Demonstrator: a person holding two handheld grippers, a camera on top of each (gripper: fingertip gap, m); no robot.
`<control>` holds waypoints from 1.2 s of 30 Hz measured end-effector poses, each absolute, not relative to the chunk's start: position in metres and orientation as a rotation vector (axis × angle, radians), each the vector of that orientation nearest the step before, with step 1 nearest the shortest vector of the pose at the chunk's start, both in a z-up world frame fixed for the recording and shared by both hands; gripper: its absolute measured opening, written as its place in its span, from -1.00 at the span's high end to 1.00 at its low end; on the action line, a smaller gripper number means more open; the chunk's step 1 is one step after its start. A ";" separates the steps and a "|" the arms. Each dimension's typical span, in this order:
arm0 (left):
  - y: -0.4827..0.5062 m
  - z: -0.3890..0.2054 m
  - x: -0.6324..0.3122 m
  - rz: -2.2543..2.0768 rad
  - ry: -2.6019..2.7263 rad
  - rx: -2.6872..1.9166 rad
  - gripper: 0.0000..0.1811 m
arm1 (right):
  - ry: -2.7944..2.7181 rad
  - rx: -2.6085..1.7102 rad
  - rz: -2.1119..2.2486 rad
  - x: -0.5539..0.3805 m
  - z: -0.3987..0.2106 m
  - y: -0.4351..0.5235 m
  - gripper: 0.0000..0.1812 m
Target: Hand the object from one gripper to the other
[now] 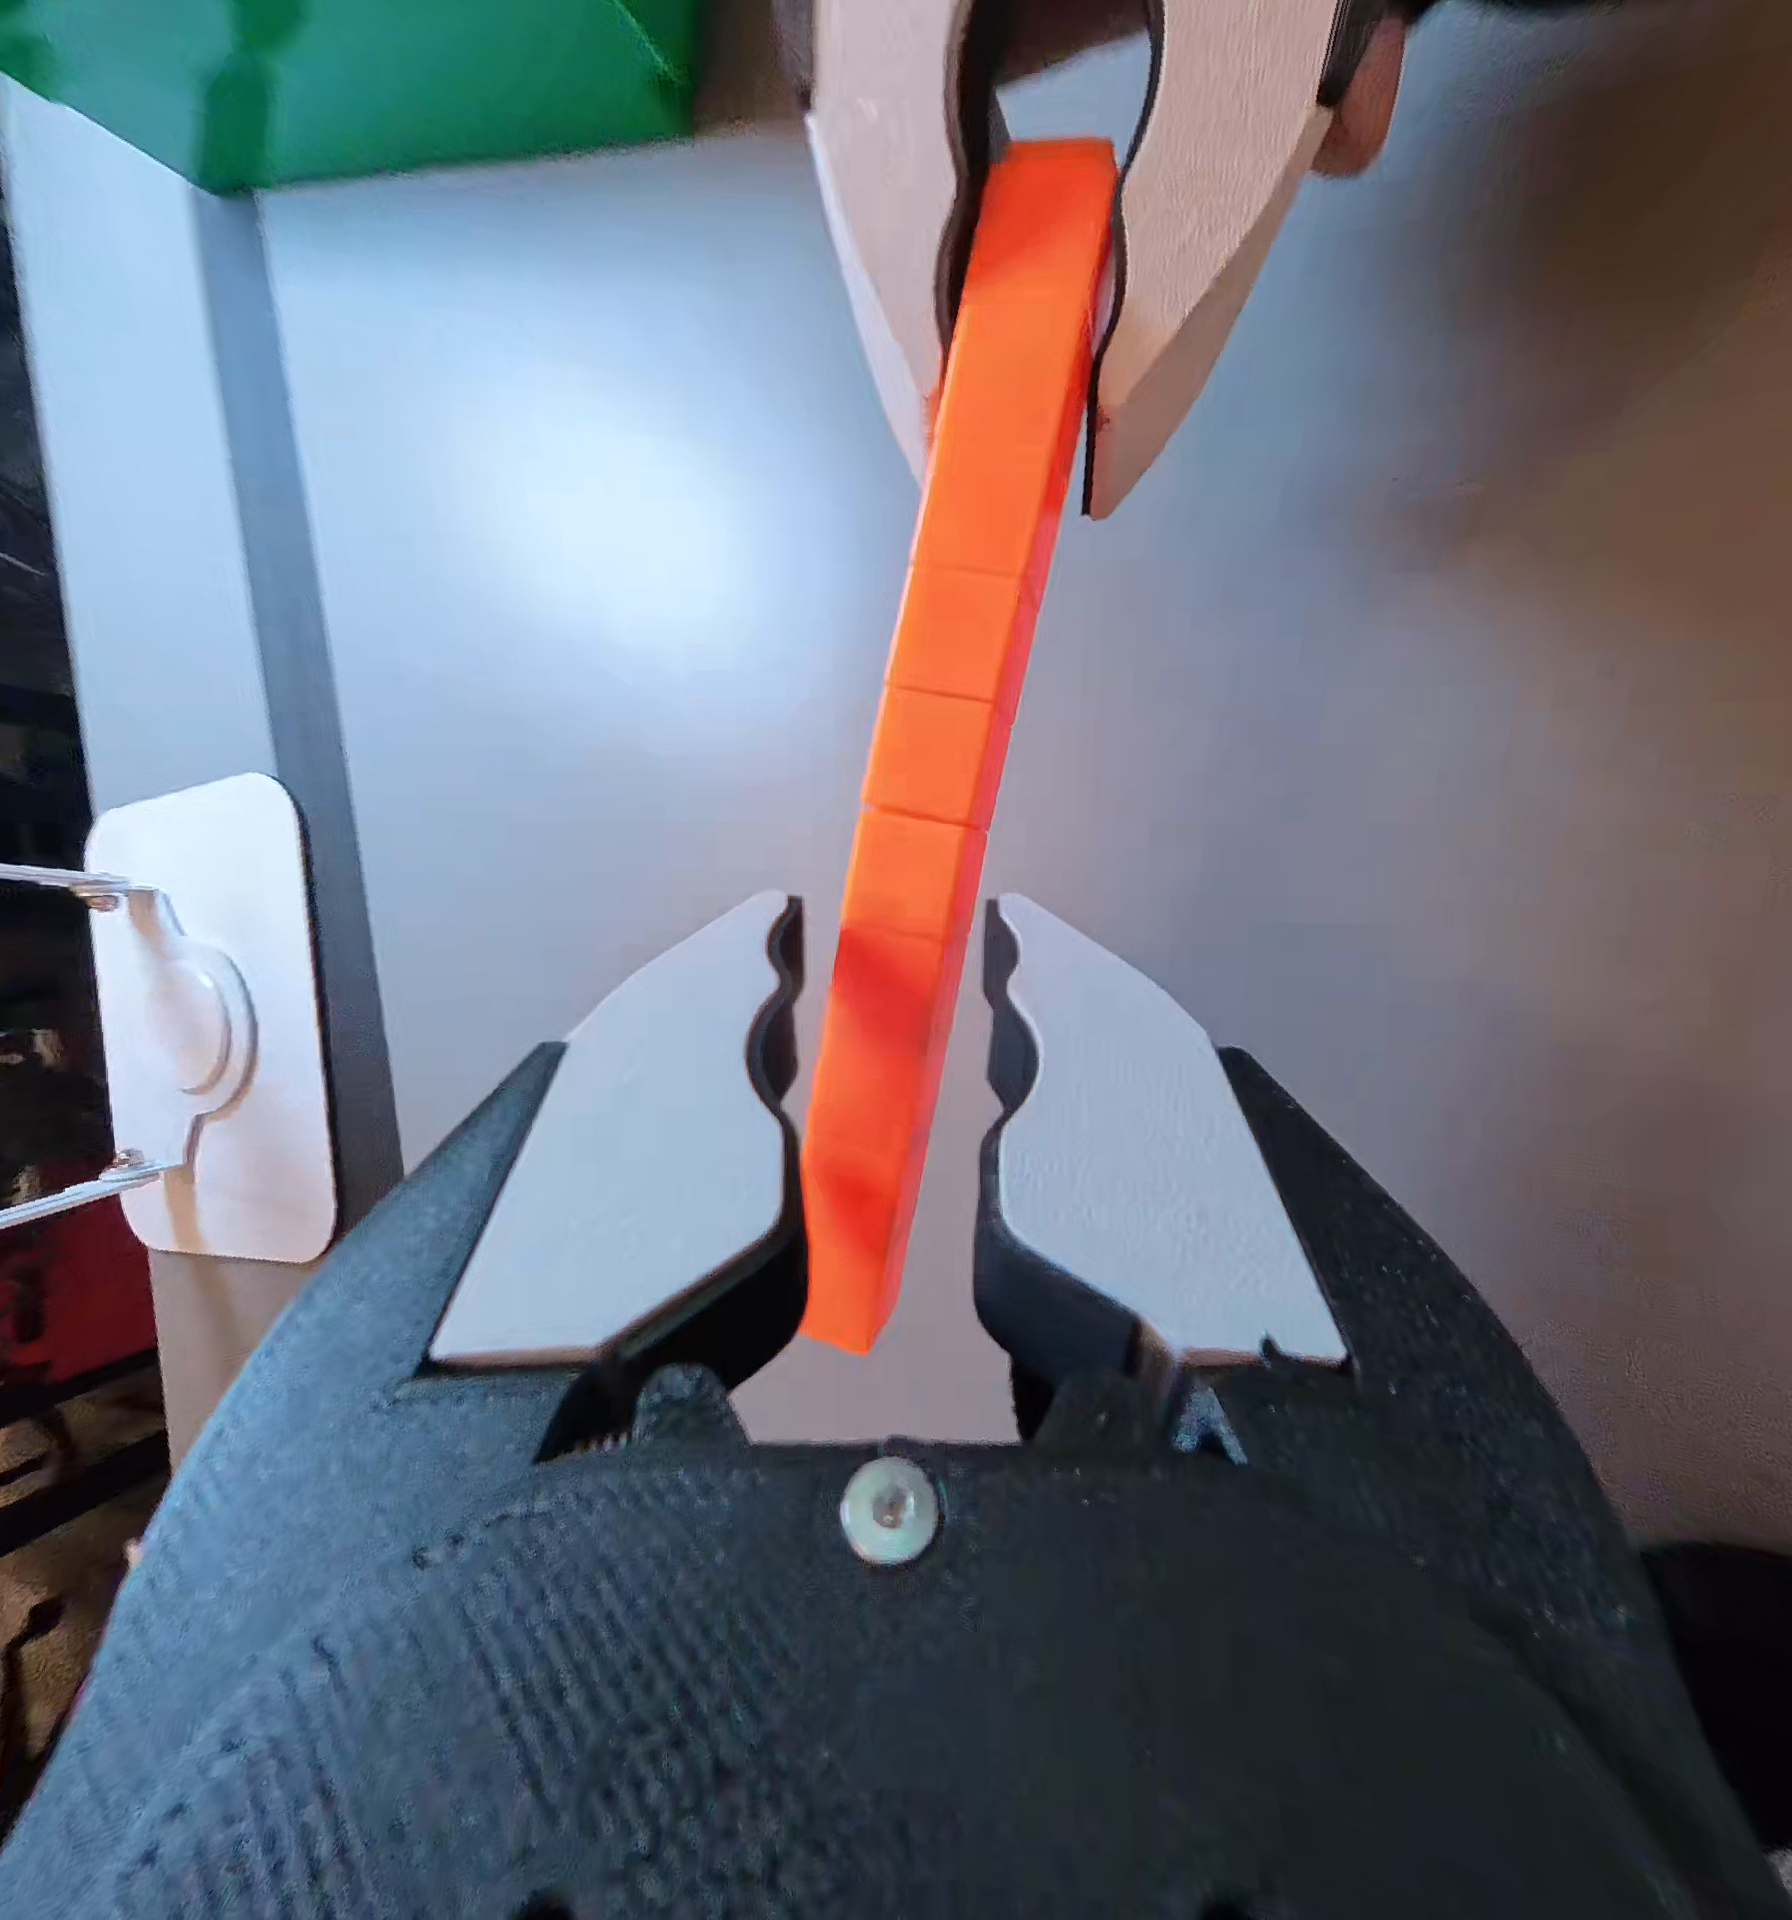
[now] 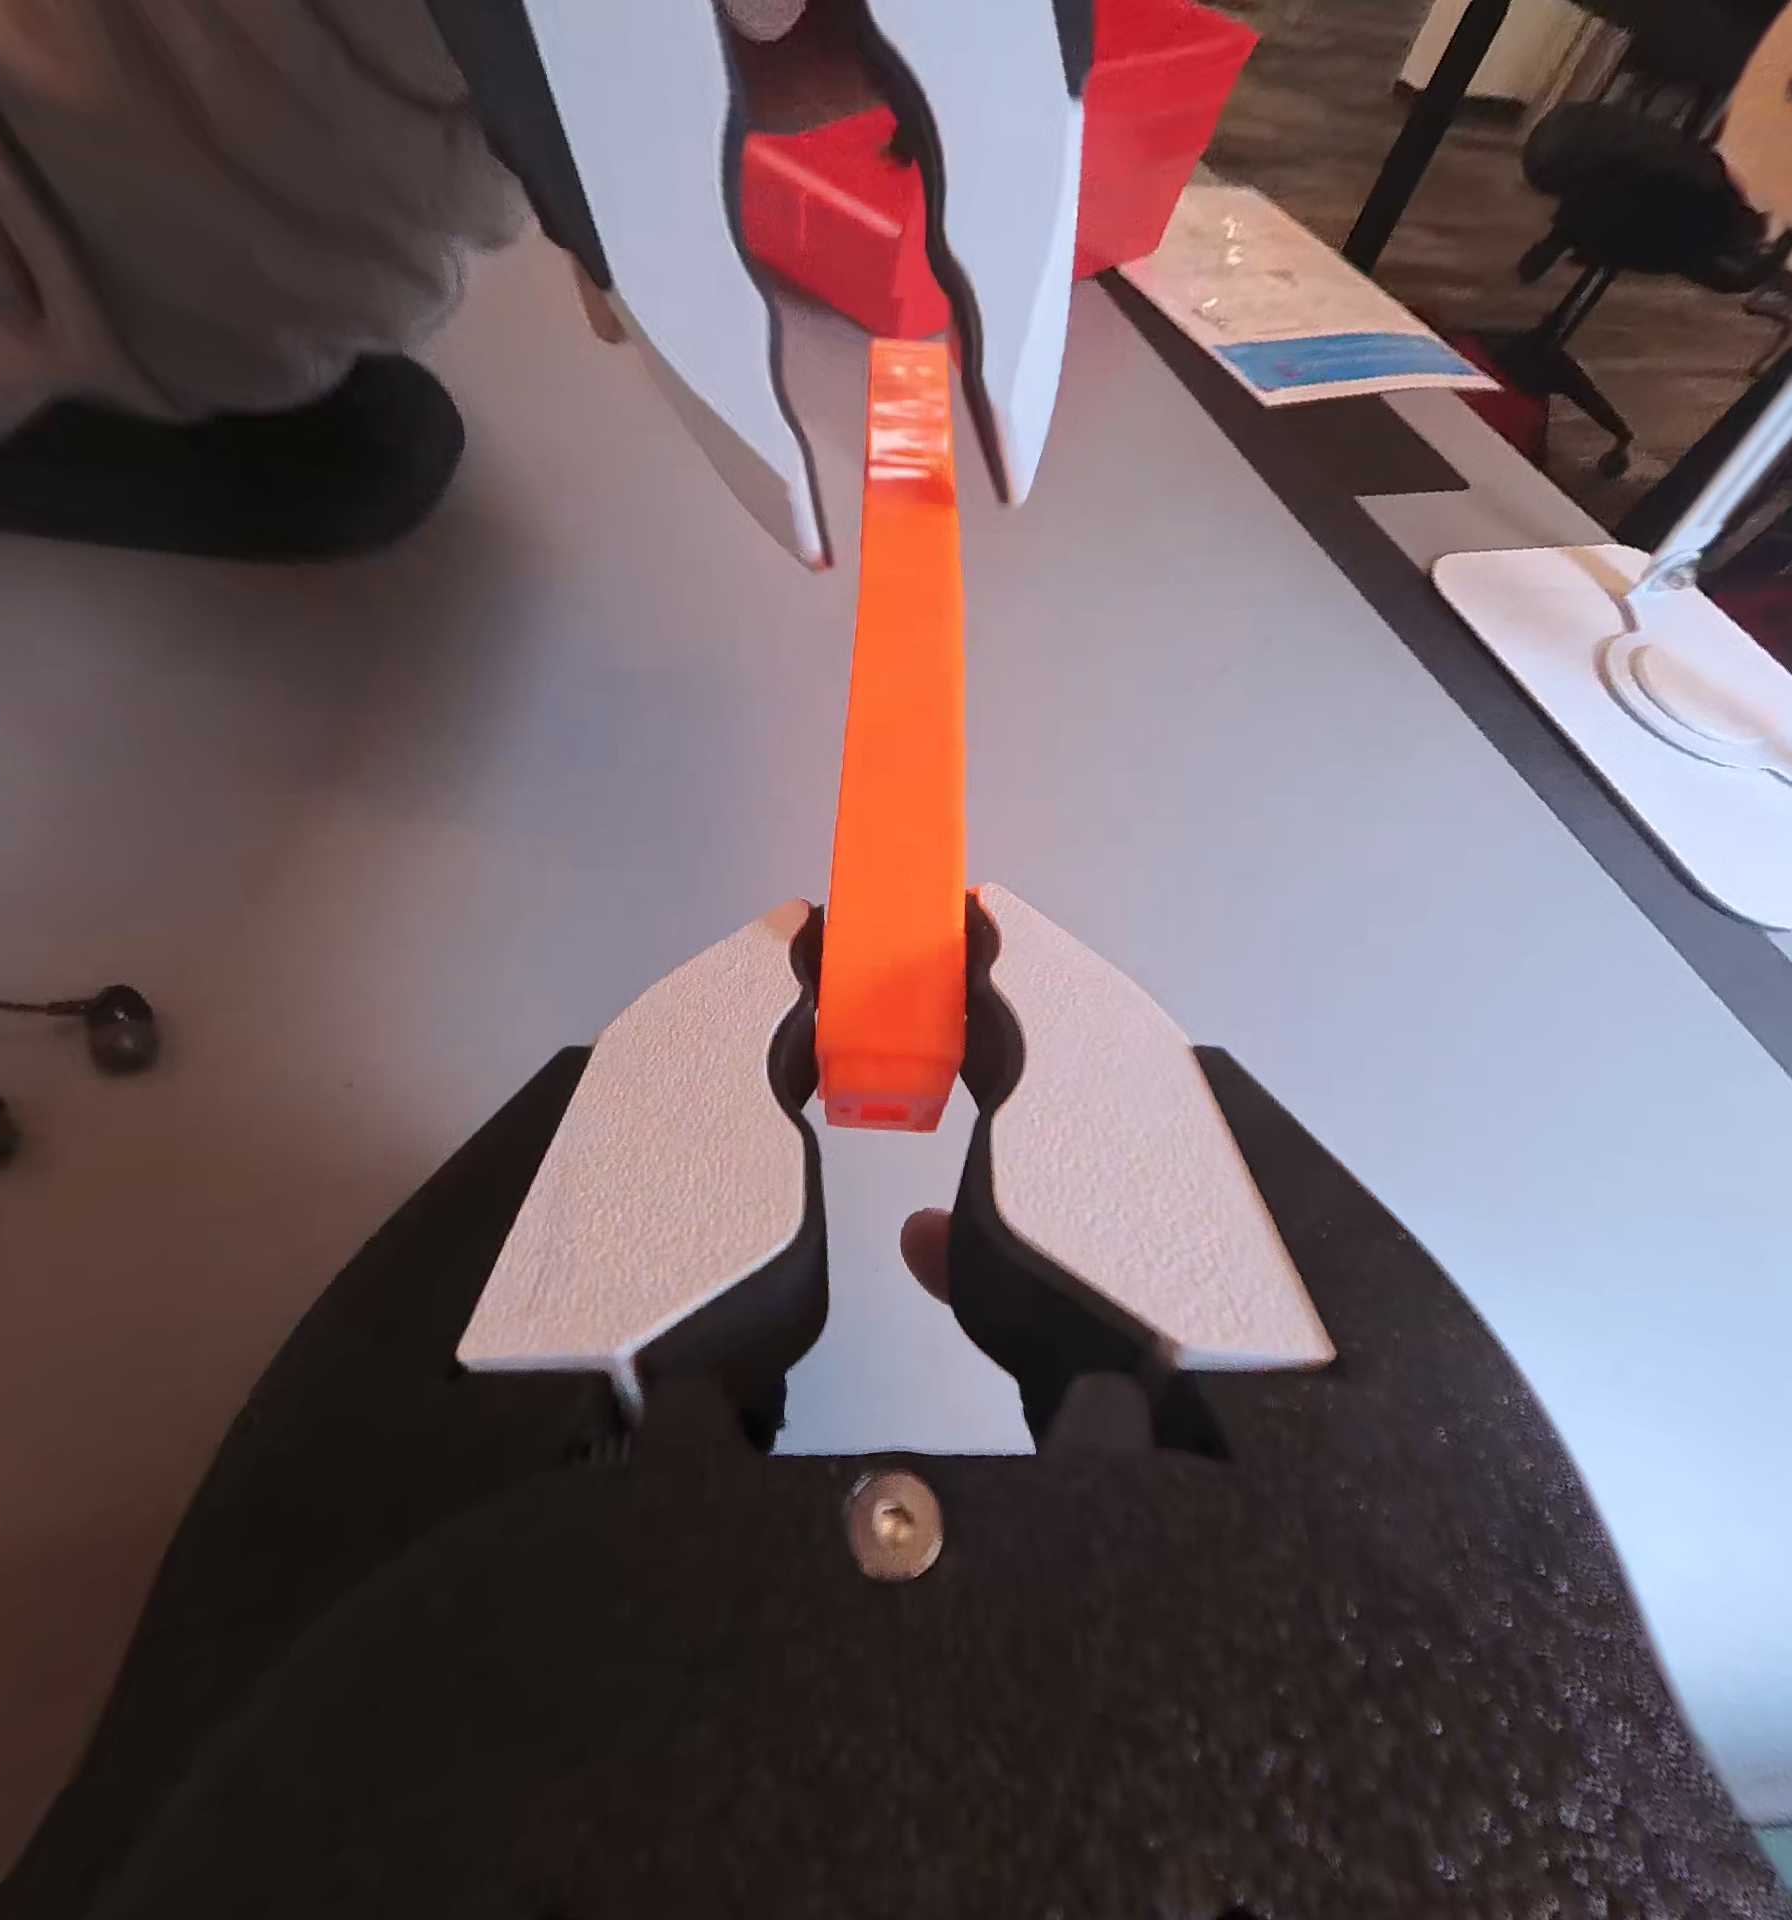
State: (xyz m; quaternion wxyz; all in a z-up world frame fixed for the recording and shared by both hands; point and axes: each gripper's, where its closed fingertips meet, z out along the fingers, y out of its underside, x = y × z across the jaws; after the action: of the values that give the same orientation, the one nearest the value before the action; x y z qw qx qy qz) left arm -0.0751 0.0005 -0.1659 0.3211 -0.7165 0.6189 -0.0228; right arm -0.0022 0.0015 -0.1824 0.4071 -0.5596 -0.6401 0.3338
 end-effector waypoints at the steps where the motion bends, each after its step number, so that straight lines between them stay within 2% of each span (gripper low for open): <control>1: 0.004 -0.155 -0.076 -0.099 1.569 -1.856 0.55 | -1.587 -1.415 0.859 0.000 -0.178 0.004 0.74; 7: 0.007 -0.099 -0.086 -0.541 1.280 -1.709 0.57 | -1.410 -1.437 0.933 0.015 -0.153 0.026 0.74; 12: -0.025 -0.099 -0.053 -0.964 1.334 -1.590 0.62 | -1.162 -1.375 1.078 0.029 -0.115 0.044 0.75; 16: -0.001 -0.103 -0.009 -1.168 1.071 -1.492 0.46 | -1.007 -1.244 1.288 0.036 -0.085 0.037 0.74; 19: 0.011 -0.070 -0.001 -1.383 0.770 -1.288 0.45 | -0.907 -1.091 1.496 0.036 -0.066 0.019 0.74; 24: -0.005 -0.043 0.007 -1.321 0.818 -1.148 0.45 | -0.934 -1.009 1.631 0.007 -0.078 -0.015 0.74; 26: -0.011 -0.045 0.007 -1.240 0.873 -1.153 0.73 | -0.982 -1.047 1.604 -0.007 -0.091 -0.021 0.74; 29: -0.010 -0.055 0.003 -1.160 0.973 -1.272 0.74 | -1.079 -1.157 1.541 -0.015 -0.107 -0.019 0.71; 31: -0.018 -0.058 -0.001 -1.145 1.081 -1.283 0.75 | -1.145 -1.184 1.524 -0.013 -0.112 -0.018 0.54; 36: -0.073 -0.058 -0.006 -1.384 1.372 -1.094 0.75 | -1.391 -1.143 1.966 0.001 -0.113 -0.067 0.46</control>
State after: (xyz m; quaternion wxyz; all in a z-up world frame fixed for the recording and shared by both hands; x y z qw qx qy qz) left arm -0.0061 -0.0731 -0.0582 0.4381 -0.4400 0.5520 -0.5566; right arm 0.0015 -0.0674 -0.1126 0.2357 -0.4168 -0.5071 0.7167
